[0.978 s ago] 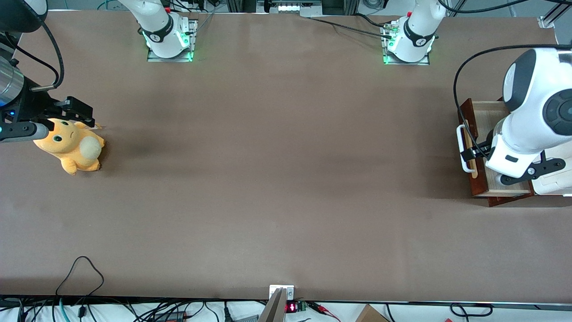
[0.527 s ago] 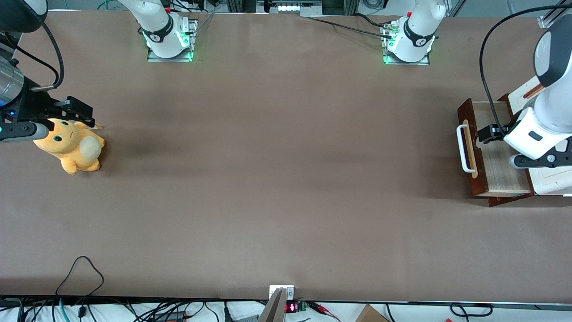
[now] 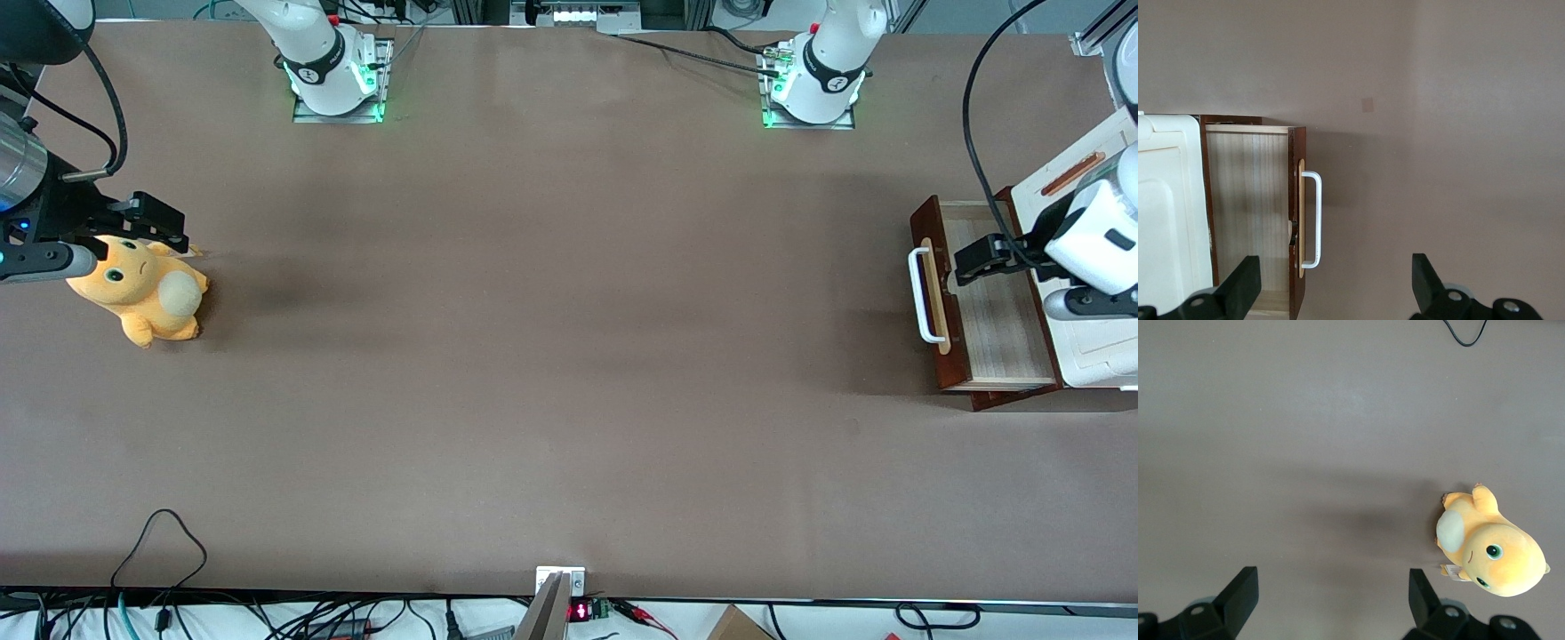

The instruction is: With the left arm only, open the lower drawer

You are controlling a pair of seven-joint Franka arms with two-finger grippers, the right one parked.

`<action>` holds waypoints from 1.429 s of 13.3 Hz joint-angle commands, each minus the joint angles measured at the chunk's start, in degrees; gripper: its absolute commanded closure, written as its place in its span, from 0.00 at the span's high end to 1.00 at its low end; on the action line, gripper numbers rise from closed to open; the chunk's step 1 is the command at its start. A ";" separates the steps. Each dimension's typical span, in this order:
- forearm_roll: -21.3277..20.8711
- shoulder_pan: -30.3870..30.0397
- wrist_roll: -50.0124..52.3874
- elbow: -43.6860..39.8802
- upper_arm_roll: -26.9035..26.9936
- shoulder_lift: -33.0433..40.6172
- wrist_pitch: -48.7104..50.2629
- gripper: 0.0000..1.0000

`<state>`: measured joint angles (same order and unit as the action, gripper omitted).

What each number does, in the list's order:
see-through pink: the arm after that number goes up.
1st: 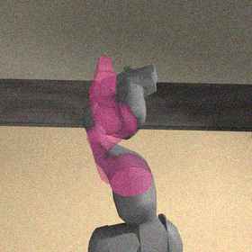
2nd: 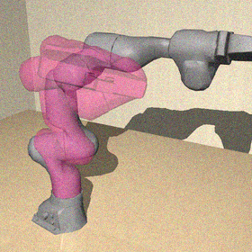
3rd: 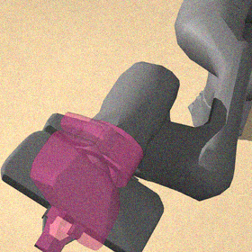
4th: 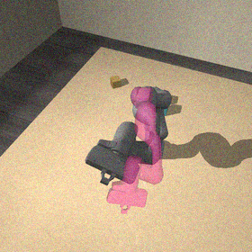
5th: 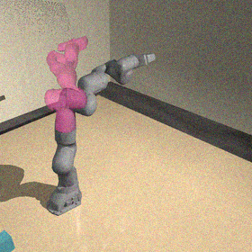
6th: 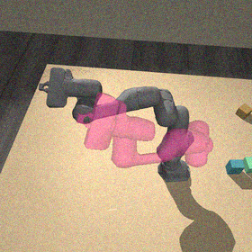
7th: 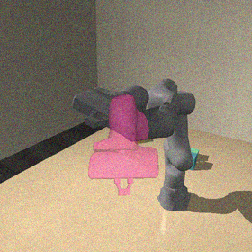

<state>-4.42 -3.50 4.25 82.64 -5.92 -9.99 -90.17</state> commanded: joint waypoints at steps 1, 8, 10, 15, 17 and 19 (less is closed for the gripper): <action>1.08 -0.63 -4.77 0.06 -0.32 1.28 1.65 1.00; 9.70 -6.17 -4.51 3.65 -1.02 4.79 -0.96 1.00; 8.65 -6.08 -4.51 8.65 -1.37 7.42 -5.17 1.00; 6.09 -6.16 -4.25 9.03 -3.66 7.70 -5.37 1.00; 6.00 -5.90 -3.11 7.89 -3.84 7.27 -5.19 1.00; 5.91 -5.99 -3.28 6.92 -3.66 7.09 -4.40 1.00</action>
<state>2.77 -9.20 0.81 90.10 -9.24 -3.55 -94.93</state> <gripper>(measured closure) 0.000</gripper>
